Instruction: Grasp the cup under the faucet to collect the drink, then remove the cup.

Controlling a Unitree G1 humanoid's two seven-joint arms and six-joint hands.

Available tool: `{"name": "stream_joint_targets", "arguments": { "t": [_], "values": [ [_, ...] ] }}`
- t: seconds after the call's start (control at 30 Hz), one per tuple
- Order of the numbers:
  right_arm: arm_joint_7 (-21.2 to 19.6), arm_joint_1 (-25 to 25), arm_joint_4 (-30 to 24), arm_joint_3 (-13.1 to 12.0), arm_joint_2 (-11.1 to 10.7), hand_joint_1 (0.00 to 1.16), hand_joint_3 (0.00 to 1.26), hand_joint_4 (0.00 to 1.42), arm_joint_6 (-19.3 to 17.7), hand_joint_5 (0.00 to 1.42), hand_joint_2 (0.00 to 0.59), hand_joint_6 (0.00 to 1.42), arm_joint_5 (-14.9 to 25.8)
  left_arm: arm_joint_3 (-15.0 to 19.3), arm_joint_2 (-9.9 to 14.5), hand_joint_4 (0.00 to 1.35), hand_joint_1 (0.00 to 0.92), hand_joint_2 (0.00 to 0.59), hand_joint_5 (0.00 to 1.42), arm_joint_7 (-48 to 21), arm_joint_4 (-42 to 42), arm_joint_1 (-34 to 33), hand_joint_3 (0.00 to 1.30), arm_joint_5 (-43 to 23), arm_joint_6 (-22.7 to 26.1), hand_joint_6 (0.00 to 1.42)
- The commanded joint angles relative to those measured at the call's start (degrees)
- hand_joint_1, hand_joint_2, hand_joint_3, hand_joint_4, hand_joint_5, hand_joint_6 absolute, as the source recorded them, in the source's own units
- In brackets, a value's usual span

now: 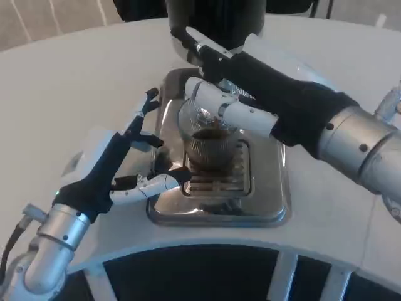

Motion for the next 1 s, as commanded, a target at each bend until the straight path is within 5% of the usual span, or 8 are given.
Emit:
{"name": "stream_joint_targets", "arguments": {
  "t": [0.03,0.4,1.0],
  "values": [
    [2.9,1.4,-0.6,1.5,0.3,0.0,0.0,0.0,-0.2,0.0,0.549,0.0,1.7,-0.9,-0.1,0.08,0.333,0.056,0.43,-0.4,2.0,-0.8,0.03,0.7,0.2,0.46],
    [0.9,3.2,-4.0,-2.0,-1.3,0.0,0.0,0.0,-1.8,0.0,0.548,0.0,-0.2,-1.1,0.1,0.09,0.33,0.058,0.44,-0.7,4.4,-1.9,0.03,-0.1,0.0,0.46],
    [-2.4,15.3,-15.8,-17.0,-3.6,0.0,0.0,0.0,-6.7,0.0,0.544,0.0,-3.2,-1.3,0.0,0.11,0.321,0.06,0.45,0.0,4.8,-2.7,0.03,0.2,0.0,0.46]
  ]
}}
